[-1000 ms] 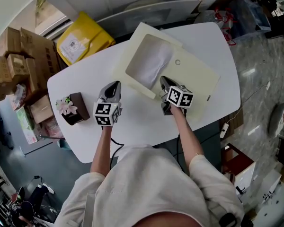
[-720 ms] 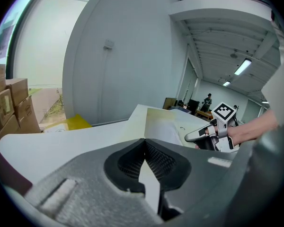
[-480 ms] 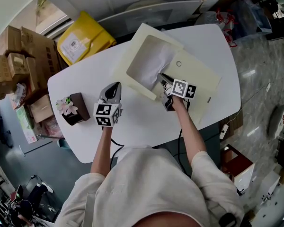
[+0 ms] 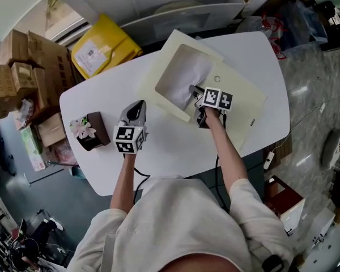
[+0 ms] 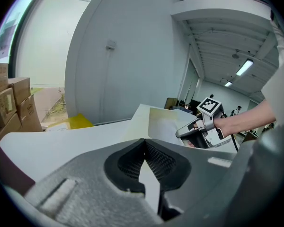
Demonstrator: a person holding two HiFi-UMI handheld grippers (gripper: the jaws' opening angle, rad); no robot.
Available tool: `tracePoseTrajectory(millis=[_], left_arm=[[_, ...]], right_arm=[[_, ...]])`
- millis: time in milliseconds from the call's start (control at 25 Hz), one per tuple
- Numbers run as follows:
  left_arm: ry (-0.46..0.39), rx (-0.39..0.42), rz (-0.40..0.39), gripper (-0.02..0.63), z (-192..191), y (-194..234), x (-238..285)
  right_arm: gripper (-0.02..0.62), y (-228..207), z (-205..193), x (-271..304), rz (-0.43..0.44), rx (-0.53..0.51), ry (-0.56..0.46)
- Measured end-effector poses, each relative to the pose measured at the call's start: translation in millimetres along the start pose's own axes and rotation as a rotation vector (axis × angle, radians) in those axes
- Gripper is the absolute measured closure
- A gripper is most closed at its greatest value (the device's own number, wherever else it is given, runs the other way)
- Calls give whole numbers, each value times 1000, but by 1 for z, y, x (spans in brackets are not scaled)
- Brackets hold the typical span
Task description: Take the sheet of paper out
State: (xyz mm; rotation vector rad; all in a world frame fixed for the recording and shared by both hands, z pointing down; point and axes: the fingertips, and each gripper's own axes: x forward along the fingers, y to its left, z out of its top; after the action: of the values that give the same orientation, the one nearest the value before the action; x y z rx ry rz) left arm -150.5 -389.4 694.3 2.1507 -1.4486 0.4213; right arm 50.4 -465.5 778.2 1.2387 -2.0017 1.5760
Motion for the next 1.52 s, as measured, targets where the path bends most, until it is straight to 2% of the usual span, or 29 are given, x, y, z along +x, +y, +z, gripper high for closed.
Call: tracePoseTrajectory(millis=[240,640,1520], left_arm=[[0,-9,5,601,-1,3,-4],[-15,9,-8,601,5,-2,-8],[-55,111,-144,601,24,-90,-9]], right_arm=[[586,-4,0,4,-48,-26,20],[591,-11,1,-17,-50,-12,-39],[592,-90,-13,-152,-169,43,-211]])
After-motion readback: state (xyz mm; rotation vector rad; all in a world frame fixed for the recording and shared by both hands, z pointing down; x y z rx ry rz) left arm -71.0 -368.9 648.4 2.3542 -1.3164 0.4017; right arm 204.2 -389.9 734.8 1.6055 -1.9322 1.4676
